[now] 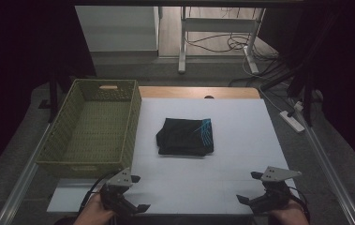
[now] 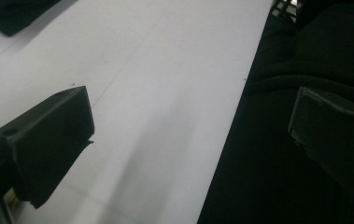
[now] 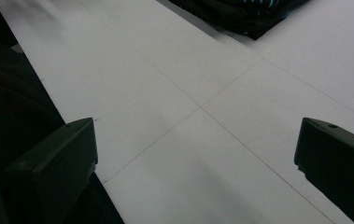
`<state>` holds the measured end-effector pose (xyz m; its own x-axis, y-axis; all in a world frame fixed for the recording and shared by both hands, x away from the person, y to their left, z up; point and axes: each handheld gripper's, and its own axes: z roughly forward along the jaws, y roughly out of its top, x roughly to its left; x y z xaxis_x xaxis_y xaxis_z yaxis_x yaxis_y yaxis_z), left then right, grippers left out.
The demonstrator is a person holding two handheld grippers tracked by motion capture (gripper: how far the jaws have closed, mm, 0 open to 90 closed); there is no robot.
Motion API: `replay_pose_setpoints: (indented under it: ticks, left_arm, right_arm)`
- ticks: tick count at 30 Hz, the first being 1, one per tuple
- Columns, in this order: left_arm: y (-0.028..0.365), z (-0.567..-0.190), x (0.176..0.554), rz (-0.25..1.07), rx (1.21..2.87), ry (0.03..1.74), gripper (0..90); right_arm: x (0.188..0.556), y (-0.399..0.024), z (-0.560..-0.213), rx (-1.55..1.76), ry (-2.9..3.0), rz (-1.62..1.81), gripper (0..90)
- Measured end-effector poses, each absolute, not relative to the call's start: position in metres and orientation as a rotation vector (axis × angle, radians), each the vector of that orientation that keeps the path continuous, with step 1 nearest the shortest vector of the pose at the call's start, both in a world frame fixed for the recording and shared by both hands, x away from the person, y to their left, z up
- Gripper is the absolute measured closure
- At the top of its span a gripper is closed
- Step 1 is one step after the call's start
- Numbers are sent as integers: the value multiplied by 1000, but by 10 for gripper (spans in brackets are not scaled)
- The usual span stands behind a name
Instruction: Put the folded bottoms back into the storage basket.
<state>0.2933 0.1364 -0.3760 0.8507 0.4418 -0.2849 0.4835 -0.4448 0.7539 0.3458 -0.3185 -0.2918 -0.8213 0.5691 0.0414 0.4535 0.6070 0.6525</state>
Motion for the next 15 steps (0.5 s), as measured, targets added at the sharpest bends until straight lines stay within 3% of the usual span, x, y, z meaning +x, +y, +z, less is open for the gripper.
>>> replay_pose_setpoints:
  ticks: [15]
  left_arm:
    - [99, -377, 317, -84, 2152, 578, 0]
  right_arm:
    - [346, -318, -292, 850, 2663, 1005, 0]
